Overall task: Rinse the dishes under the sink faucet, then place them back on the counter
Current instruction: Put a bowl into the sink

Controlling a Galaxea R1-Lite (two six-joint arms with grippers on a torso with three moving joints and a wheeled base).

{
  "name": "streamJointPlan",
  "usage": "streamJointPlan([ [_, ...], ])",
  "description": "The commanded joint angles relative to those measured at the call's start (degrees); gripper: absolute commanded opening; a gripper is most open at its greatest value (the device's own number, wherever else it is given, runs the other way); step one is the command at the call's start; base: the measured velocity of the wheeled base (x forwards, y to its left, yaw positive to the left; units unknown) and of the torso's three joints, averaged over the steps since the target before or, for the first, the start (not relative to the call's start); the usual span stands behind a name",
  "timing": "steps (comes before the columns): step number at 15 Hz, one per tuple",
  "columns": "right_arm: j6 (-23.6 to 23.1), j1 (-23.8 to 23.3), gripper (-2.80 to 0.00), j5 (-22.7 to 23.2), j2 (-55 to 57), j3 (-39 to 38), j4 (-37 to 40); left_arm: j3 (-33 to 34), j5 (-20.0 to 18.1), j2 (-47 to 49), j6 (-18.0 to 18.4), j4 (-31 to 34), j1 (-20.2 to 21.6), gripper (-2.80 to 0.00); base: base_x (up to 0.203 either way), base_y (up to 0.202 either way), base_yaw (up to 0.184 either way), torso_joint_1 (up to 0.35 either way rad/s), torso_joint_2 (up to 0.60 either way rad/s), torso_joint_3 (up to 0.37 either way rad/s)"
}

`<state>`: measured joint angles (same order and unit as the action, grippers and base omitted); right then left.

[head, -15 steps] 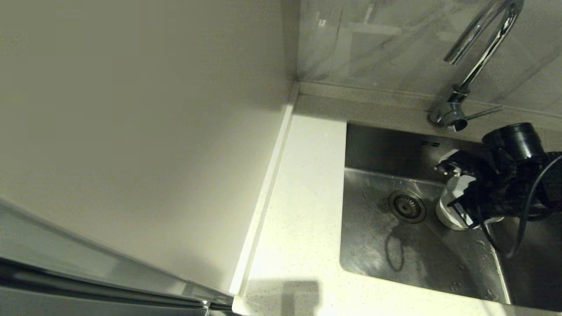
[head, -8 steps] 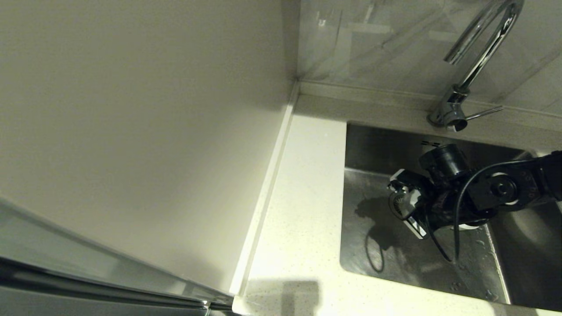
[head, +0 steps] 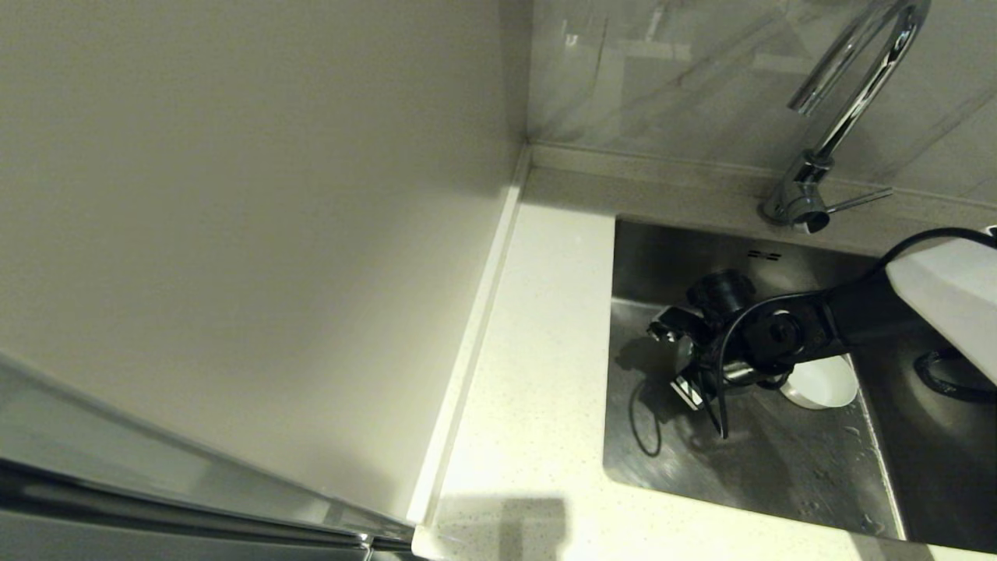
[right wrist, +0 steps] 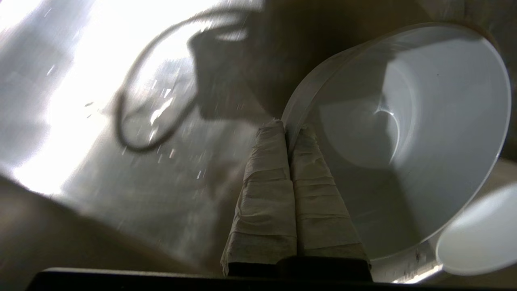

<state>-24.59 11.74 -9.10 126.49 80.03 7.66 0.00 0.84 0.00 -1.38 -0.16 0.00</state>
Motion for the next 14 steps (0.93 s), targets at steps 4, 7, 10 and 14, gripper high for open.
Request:
streamJointPlan([
  [4, -0.1, 0.0, 0.0, -2.2, 7.1, 6.2, 0.2, 0.0, 0.0, -0.2, 0.0, 0.0, 0.0, -2.8, 0.0, 0.0, 0.0, 0.0, 0.0, 0.0],
  [7, 0.0, -0.1, 0.0, -2.2, 6.3, 7.1, 0.4, 0.0, 0.0, -0.2, 0.0, 0.0, 0.0, -2.8, 0.0, 0.0, 0.0, 0.0, 0.0, 0.0],
  [10, 0.2, -0.9, 0.0, -2.3, -2.1, 6.5, 2.3, 0.0, 0.0, -0.2, 0.0, 0.0, 0.0, -2.8, 0.0, 0.0, 0.0, 0.0, 0.0, 0.0],
  [14, 1.4, -5.9, 0.0, -1.6, -23.0, 3.2, 13.4, 0.0, 0.0, -0.3, 0.0, 0.0, 0.0, -2.8, 0.0, 0.0, 0.0, 0.0, 0.0, 0.0],
])
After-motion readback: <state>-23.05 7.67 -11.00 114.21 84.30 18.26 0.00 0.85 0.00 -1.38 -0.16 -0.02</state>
